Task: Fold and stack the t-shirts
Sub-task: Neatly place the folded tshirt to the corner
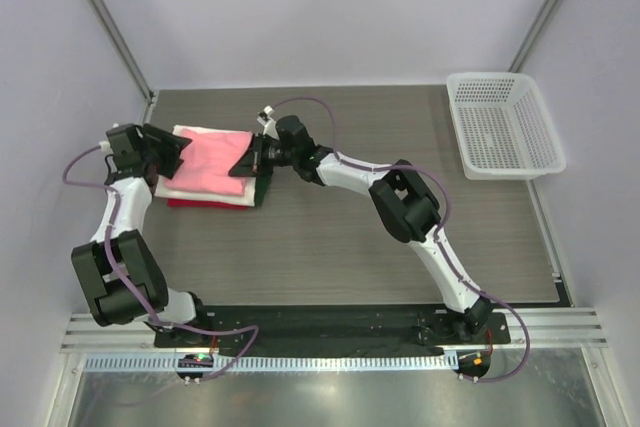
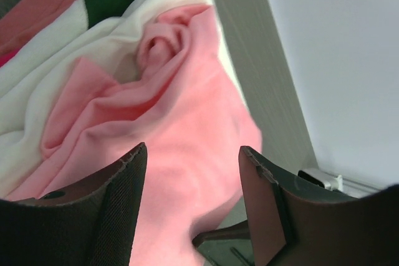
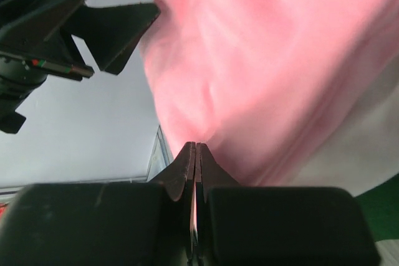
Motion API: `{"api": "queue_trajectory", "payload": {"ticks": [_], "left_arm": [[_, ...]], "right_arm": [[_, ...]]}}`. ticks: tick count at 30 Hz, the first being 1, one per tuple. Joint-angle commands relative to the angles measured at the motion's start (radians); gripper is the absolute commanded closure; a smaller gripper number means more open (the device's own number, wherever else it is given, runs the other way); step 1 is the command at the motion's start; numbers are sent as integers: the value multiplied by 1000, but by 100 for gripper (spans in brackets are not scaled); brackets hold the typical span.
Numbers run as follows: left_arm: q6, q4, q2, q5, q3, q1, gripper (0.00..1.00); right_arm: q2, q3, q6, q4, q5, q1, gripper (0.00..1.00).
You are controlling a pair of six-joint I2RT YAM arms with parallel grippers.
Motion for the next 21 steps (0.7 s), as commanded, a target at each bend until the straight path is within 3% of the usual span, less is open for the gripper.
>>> {"api": "queue_trajectory", "payload": {"ticks": [1, 9, 13, 21], "left_arm": [[-26, 44, -5, 29, 94, 7, 38], [-66, 100, 101, 37, 146, -3, 38], [-78, 180, 209, 43, 157, -3, 38], [-72, 191, 375, 77, 255, 4, 40]], "right_arm": [[-118, -3, -29, 23, -36, 18, 96], [-77, 13, 39, 110, -90, 47, 95], [-34, -25, 79, 164, -87, 47, 96], [-2, -99, 96, 195, -80, 29, 97]]}}
